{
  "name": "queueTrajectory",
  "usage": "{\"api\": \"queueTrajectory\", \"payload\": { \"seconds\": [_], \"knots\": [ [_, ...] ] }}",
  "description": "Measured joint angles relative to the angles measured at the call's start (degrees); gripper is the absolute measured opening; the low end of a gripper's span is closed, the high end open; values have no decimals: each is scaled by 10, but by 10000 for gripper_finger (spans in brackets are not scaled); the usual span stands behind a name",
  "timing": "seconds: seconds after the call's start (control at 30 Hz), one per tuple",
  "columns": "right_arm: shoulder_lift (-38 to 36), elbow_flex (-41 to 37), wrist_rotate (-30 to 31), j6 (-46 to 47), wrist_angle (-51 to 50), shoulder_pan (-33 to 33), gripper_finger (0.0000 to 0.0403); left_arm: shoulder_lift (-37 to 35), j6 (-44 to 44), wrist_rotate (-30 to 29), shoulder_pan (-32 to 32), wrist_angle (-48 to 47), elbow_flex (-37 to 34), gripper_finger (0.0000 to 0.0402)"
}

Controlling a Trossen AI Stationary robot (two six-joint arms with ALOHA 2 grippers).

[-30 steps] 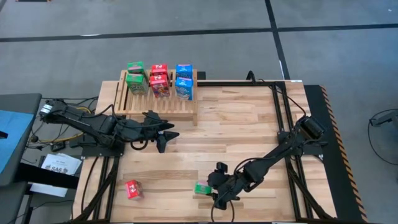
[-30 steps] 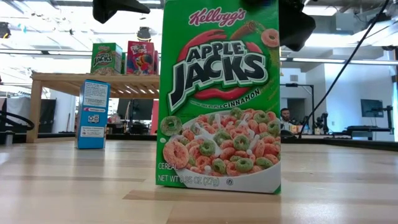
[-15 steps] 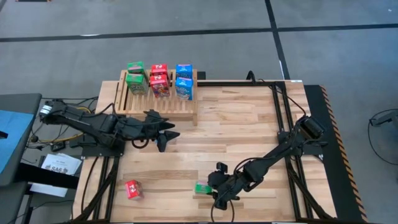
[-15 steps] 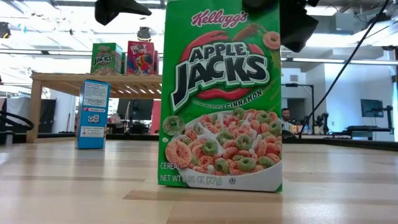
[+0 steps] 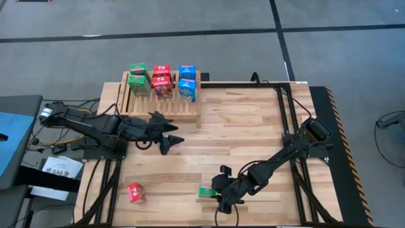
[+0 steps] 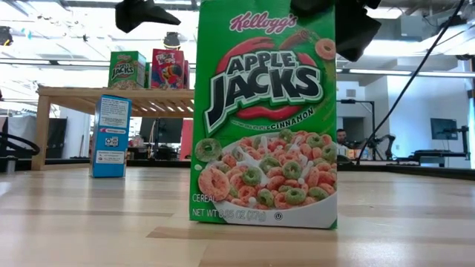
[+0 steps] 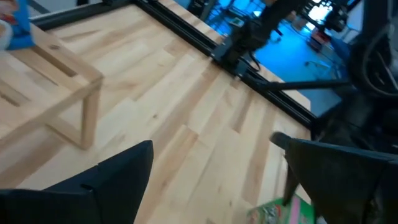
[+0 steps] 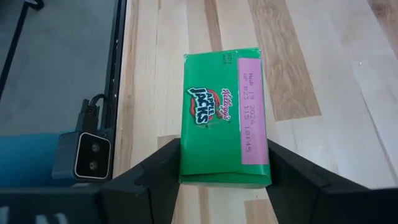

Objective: Stack cereal on shelf
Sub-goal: Put the green cereal box on the shelf aligned with the other green cereal box

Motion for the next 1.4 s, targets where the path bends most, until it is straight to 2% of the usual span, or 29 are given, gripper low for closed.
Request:
{"api": "queueTrajectory", "payload": {
  "seconds": [0.17, 0.37, 0.67, 0.77, 1.13, 1.4],
  "knots": [
    [-2, 0, 0, -9, -2, -2, 228, 6, -3, 2, -24, 2, 0, 355],
    [-11, 1, -3, -14, -7, -7, 228, 24, 41, 2, -56, 3, 0, 355],
    [-20, 40, -30, -69, -15, -11, 227, 87, 90, 7, -111, 15, 0, 355],
    [-20, 58, -33, -81, -46, -12, 227, 114, 122, 7, -133, 25, 0, 355],
    [-20, 120, -32, -115, -90, -12, 227, 201, 222, 6, -191, 167, 0, 355],
    [-19, 149, -11, -115, -127, -14, 227, 233, 225, 9, -195, 197, 0, 355]
  ]
}}
